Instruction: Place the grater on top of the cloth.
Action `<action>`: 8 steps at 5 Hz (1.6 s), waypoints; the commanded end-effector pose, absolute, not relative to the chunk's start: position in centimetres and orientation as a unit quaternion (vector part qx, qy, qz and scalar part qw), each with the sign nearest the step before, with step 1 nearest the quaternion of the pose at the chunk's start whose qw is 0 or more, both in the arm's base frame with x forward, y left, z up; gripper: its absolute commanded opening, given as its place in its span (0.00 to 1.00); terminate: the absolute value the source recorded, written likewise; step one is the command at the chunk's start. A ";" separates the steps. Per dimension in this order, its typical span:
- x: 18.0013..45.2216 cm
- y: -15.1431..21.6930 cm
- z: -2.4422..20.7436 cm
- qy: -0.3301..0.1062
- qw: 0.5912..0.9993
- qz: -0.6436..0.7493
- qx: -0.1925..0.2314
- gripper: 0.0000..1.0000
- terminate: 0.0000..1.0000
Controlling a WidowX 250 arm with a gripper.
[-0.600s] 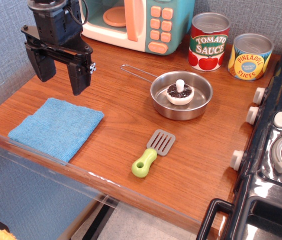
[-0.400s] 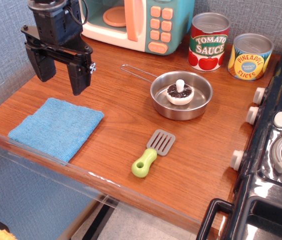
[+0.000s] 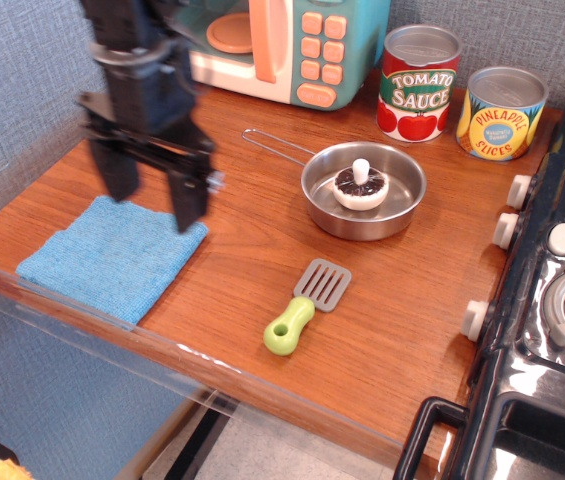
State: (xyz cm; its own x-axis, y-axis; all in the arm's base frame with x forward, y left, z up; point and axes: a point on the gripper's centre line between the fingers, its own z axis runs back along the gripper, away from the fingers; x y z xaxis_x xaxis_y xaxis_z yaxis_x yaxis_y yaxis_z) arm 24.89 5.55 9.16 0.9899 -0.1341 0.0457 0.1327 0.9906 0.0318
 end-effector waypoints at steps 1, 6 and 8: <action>24.4 -1.0 8.8 -0.053 0.991 -0.116 0.030 1.00 0.00; 24.9 -3.5 1.8 -0.026 0.997 -0.055 0.041 1.00 0.00; 25.2 -3.8 1.3 -0.014 0.999 -0.045 0.023 0.00 0.00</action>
